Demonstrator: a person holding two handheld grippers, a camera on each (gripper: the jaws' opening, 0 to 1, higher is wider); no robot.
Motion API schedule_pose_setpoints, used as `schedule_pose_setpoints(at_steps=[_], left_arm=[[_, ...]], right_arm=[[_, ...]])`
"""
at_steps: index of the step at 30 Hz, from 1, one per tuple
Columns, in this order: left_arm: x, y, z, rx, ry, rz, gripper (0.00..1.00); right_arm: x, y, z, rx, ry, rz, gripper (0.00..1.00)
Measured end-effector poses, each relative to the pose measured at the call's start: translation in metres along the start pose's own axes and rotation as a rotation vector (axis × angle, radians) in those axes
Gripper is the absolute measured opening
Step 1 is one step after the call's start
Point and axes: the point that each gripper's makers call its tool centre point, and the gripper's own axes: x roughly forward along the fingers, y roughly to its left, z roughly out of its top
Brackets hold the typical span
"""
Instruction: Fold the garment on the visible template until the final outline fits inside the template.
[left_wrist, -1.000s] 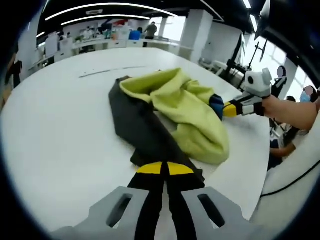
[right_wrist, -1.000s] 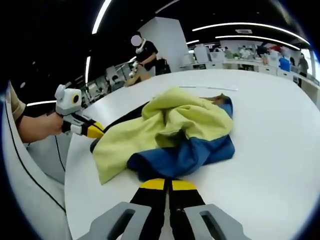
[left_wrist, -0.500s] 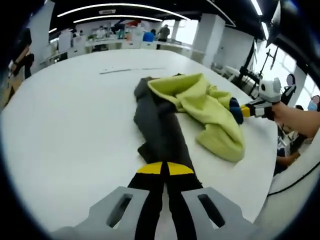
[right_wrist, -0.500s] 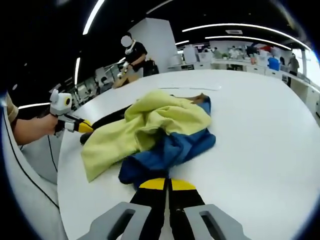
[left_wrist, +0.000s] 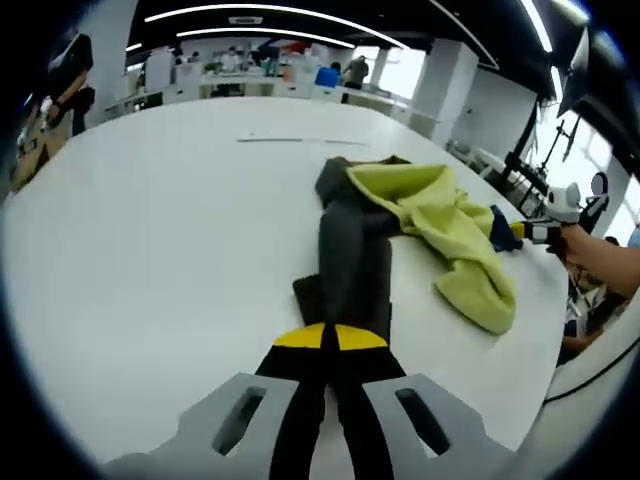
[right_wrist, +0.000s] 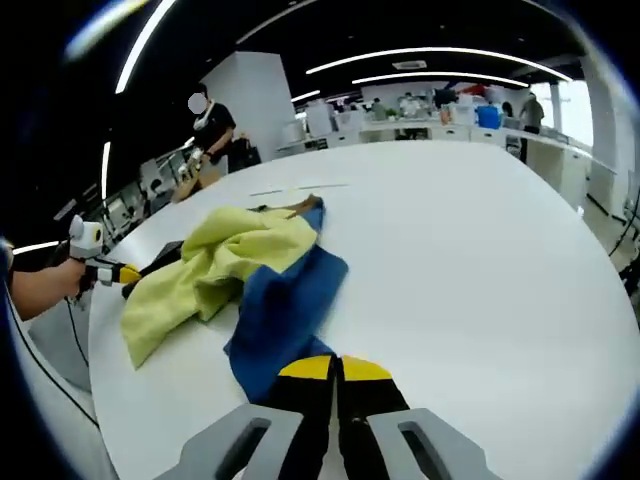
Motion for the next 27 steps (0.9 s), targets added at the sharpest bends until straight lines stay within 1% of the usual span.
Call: schedule_pose_setpoints(at_steps=[8,14,20,23,27], left_arm=[[-0.002,0.013,0.006,-0.050,-0.030,0.026,0.00],[-0.007,0.027,0.010,-0.080,-0.051,0.058,0.00],[-0.013,0.040,0.015,-0.114,-0.072,0.084,0.00],[-0.014,0.045,0.016,-0.129,-0.081,0.092,0.00],[-0.016,0.053,0.018,-0.134,-0.087,0.108,0.00]], right_arm=[[-0.005,-0.014,0.001,0.017,-0.017,-0.040,0.00],[-0.011,-0.032,0.005,0.031,-0.042,-0.094,0.00],[-0.022,-0.056,0.010,0.073,-0.076,-0.159,0.00],[-0.029,-0.061,0.012,0.103,-0.094,-0.188,0.00],[-0.037,-0.070,0.014,0.111,-0.110,-0.227,0.00]])
